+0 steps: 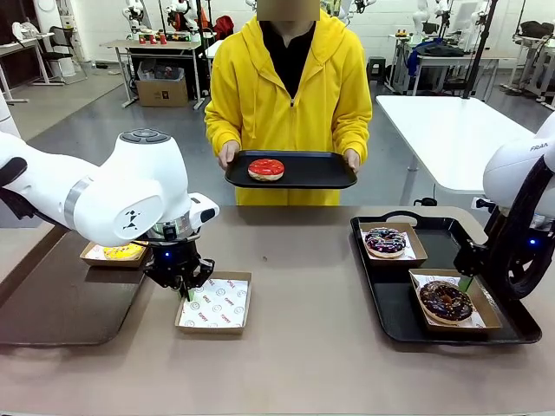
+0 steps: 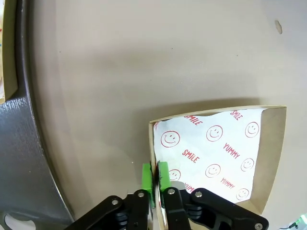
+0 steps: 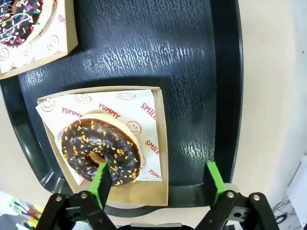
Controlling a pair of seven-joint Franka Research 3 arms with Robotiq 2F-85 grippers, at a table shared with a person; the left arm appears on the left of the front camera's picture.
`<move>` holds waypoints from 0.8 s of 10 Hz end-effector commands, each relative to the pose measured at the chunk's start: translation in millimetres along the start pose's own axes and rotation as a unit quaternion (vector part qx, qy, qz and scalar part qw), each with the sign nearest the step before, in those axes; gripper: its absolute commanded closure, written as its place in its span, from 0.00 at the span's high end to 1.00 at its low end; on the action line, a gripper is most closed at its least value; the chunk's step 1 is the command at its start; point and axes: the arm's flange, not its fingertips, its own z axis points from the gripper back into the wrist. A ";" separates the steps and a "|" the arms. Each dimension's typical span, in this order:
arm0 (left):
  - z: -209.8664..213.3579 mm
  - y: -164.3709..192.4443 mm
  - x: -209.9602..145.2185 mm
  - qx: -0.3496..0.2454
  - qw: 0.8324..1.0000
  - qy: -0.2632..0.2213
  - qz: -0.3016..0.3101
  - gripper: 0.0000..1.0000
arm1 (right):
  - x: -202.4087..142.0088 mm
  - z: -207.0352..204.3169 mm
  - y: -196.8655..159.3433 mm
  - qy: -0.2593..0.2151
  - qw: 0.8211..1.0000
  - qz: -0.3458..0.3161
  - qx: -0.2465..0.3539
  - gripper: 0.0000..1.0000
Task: Individually package the donuts and arrange them on the tray.
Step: Place the picked Paper togo box on the Handle tray while simultaneously picking up another Paper togo box from the table with the other hand.
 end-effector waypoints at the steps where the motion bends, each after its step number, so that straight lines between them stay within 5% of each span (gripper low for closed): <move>1: 0.5 -0.2 1.1 -0.017 1.000 0.000 0.000 0.00 | -2.0 -4.3 -3.5 -0.002 1.000 0.007 0.018 1.00; 6: 6.5 0.8 3.7 -0.025 1.000 0.000 -0.005 0.00 | -7.3 4.2 -5.9 -0.010 1.000 0.005 0.028 1.00; 8: 35.4 -1.3 16.6 -0.050 0.999 -0.003 -0.009 0.00 | -23.3 39.7 -10.7 0.027 0.987 0.030 0.153 1.00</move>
